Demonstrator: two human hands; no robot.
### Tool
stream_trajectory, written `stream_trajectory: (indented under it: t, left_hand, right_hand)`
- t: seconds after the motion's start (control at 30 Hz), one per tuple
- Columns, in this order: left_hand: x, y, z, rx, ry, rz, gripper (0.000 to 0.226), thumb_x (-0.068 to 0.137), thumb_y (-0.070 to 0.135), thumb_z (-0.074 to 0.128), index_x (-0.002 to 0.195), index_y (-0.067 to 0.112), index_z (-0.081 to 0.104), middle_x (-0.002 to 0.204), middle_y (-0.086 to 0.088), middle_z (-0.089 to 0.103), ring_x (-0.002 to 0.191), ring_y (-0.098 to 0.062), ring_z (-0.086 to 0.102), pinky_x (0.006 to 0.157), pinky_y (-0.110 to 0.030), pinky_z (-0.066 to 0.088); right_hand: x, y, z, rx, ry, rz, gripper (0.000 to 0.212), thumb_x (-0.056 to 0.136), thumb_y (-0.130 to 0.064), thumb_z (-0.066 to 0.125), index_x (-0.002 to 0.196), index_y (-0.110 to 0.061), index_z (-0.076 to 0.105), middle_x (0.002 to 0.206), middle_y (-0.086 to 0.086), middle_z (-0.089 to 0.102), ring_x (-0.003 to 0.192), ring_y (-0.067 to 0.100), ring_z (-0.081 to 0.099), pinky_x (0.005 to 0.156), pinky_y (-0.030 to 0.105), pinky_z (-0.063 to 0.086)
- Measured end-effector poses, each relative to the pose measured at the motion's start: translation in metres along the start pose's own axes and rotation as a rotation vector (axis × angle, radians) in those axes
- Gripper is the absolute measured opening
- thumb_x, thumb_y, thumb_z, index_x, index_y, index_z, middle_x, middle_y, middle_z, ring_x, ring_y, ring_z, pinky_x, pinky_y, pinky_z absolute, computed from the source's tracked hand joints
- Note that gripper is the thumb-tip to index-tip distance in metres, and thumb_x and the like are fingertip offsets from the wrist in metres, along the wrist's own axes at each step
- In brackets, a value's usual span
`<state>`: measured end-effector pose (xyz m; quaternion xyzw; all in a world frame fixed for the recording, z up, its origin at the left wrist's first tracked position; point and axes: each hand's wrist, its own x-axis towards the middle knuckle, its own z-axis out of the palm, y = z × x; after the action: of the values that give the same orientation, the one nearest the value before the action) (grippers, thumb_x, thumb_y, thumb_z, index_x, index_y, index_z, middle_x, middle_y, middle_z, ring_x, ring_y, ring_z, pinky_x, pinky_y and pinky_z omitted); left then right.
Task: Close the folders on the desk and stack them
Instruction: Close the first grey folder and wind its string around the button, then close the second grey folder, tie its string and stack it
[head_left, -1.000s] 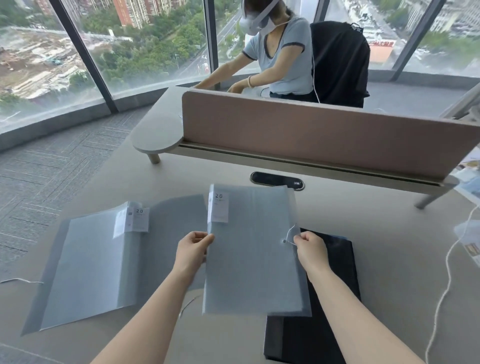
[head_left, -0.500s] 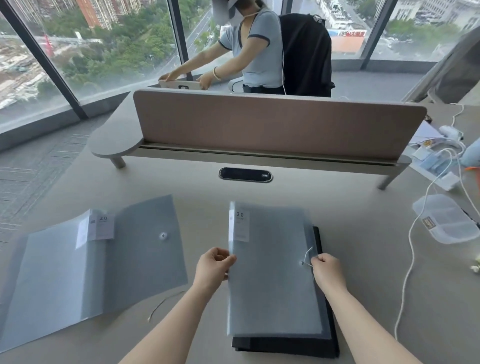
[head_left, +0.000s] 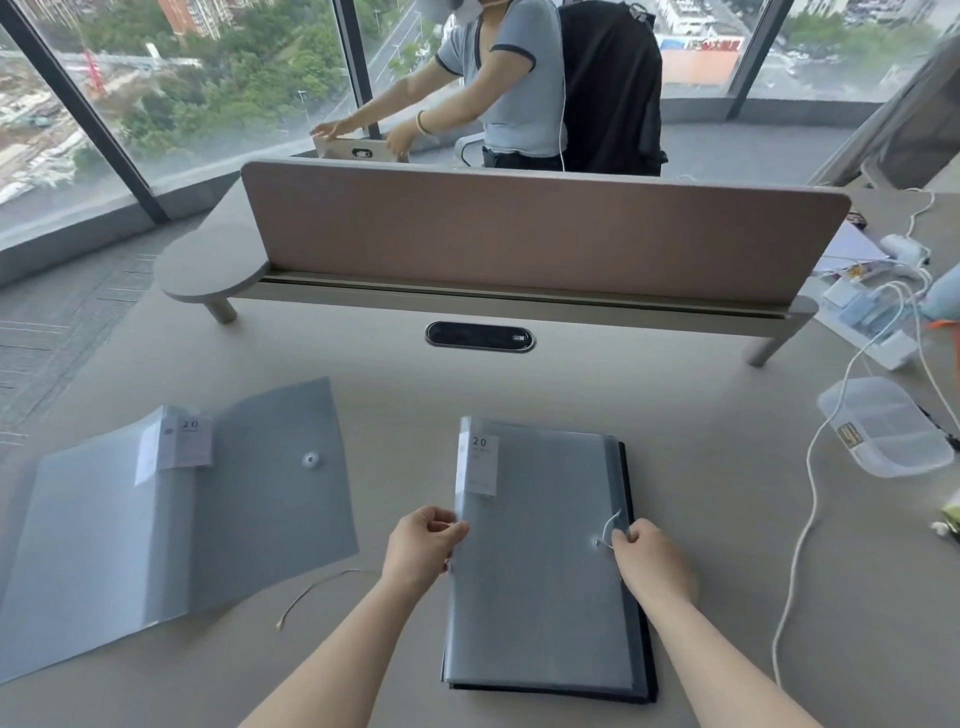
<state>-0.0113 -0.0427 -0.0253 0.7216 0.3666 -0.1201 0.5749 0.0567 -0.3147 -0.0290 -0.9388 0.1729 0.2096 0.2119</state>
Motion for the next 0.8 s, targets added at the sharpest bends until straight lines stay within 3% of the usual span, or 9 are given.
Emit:
stream_trajectory:
  t: [0.23, 0.33, 0.57, 0.7, 0.8]
  left_hand:
    - [-0.002, 0.001, 0.004, -0.033, 0.005, -0.007, 0.009, 0.085, 0.019, 0.073, 0.091, 0.013, 0.069, 0.08, -0.003, 0.068, 0.062, -0.02, 0.06, 0.054, -0.028, 0.05]
    - [-0.004, 0.002, 0.003, -0.046, 0.01, -0.015, 0.014, 0.086, 0.022, 0.072, 0.096, 0.013, 0.069, 0.082, -0.003, 0.069, 0.06, -0.019, 0.06, 0.055, -0.028, 0.049]
    - [-0.013, -0.003, -0.021, 0.018, 0.146, -0.015, 0.016, 0.089, 0.029, 0.067, 0.099, 0.017, 0.07, 0.085, 0.003, 0.071, 0.065, -0.015, 0.064, 0.062, -0.029, 0.052]
    - [-0.022, -0.01, -0.051, 0.092, 0.27, -0.007, 0.011, 0.089, 0.031, 0.065, 0.095, 0.023, 0.07, 0.09, 0.004, 0.071, 0.08, -0.013, 0.065, 0.065, -0.025, 0.048]
    - [-0.024, -0.022, -0.078, 0.134, 0.359, 0.001, 0.019, 0.09, 0.029, 0.063, 0.105, 0.02, 0.07, 0.103, 0.0, 0.067, 0.094, -0.015, 0.063, 0.078, -0.027, 0.046]
  right_hand:
    - [-0.003, -0.001, -0.001, -0.016, 0.04, 0.004, 0.018, 0.092, -0.036, 0.052, 0.094, -0.019, 0.05, 0.078, -0.006, 0.056, 0.075, 0.023, 0.055, 0.06, 0.03, 0.039]
    - [-0.002, -0.009, -0.002, 0.052, 0.094, -0.031, 0.012, 0.091, -0.032, 0.05, 0.09, -0.02, 0.048, 0.079, -0.003, 0.059, 0.07, 0.023, 0.056, 0.061, 0.032, 0.043]
    - [-0.017, -0.086, 0.002, 0.179, 0.094, -0.345, 0.007, 0.093, -0.024, 0.049, 0.091, -0.022, 0.055, 0.093, -0.005, 0.064, 0.08, 0.025, 0.06, 0.064, 0.032, 0.046]
    - [-0.038, -0.137, 0.016, 0.152, 0.009, -0.54, 0.012, 0.094, -0.022, 0.046, 0.096, -0.02, 0.058, 0.094, -0.005, 0.063, 0.077, 0.021, 0.056, 0.066, 0.032, 0.046]
    - [-0.057, -0.17, 0.036, 0.128, -0.05, -0.629, 0.02, 0.094, -0.018, 0.045, 0.104, -0.018, 0.062, 0.103, -0.001, 0.067, 0.083, 0.023, 0.056, 0.072, 0.032, 0.046]
